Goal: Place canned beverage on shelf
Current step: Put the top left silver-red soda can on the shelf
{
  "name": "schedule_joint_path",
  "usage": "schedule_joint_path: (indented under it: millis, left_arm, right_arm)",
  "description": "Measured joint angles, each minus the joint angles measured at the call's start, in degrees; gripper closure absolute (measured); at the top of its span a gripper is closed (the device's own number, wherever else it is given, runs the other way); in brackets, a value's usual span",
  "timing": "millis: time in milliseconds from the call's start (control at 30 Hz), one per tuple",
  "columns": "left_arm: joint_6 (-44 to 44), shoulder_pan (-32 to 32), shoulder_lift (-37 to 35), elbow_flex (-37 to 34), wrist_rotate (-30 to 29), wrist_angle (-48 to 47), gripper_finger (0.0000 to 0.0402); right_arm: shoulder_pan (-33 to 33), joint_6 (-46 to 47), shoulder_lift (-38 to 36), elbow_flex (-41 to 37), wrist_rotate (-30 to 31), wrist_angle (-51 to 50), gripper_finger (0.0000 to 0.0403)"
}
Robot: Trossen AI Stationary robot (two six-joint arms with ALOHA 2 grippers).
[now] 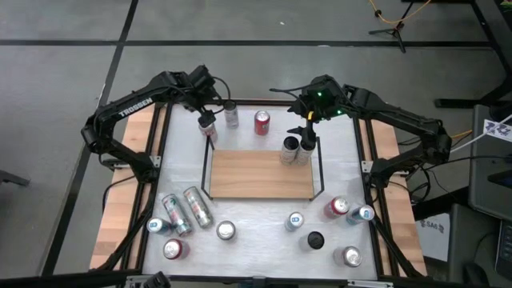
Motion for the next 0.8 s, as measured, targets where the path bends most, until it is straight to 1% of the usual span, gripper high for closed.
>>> schedule_joint_path:
  millis: [133, 367, 800]
  left_arm:
    - [-2.4, 0.87, 0.0, -1.4, 1.72, -0.02, 0.0055]
    - [-2.7, 1.67, 0.0, -4.01, 3.97, 0.4, 0.0055]
    - [-3.88, 1.63, 0.0, -10.68, 4.16, 1.78, 0.0055]
  right_arm:
    - [0.0, 0.0, 0.0, 0.01, 0.0, 0.01, 0.0042]
    - [0.0, 0.0, 0.0, 0.02, 0.01, 0.0, 0.0042]
    - [0.0, 0.0, 0.02, 0.02, 0.0, 0.0, 0.0042]
